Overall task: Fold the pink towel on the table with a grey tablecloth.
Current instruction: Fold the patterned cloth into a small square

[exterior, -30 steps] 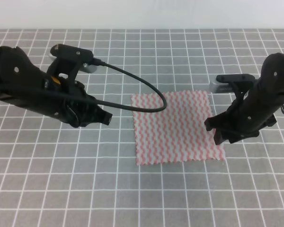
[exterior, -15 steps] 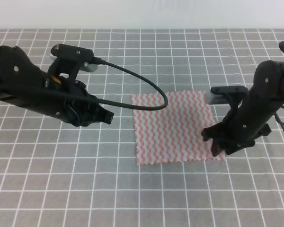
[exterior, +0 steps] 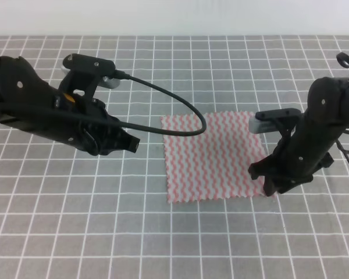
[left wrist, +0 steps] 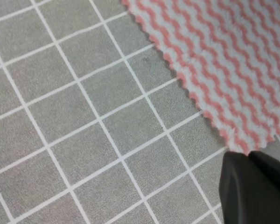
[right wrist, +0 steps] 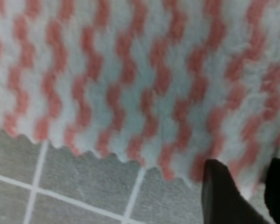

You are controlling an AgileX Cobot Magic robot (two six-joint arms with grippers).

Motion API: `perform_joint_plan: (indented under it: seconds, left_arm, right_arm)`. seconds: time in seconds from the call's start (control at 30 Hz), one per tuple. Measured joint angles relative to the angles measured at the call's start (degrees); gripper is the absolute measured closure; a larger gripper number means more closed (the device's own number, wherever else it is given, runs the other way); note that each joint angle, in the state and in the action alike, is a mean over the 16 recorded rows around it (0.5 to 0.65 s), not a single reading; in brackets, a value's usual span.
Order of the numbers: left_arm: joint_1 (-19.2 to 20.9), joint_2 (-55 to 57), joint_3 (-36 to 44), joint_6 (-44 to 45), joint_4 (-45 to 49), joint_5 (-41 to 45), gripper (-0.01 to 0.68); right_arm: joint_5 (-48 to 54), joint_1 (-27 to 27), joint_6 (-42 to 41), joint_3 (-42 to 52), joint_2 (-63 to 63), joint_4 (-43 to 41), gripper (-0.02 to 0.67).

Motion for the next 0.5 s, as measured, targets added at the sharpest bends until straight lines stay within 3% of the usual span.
perform_joint_plan:
  seconds: [0.5]
  left_arm:
    - [0.03,0.35,-0.02,0.12,0.1,-0.11,0.675]
  right_arm:
    - [-1.45,0.0,2.16,-0.16,0.39,-1.47,0.403]
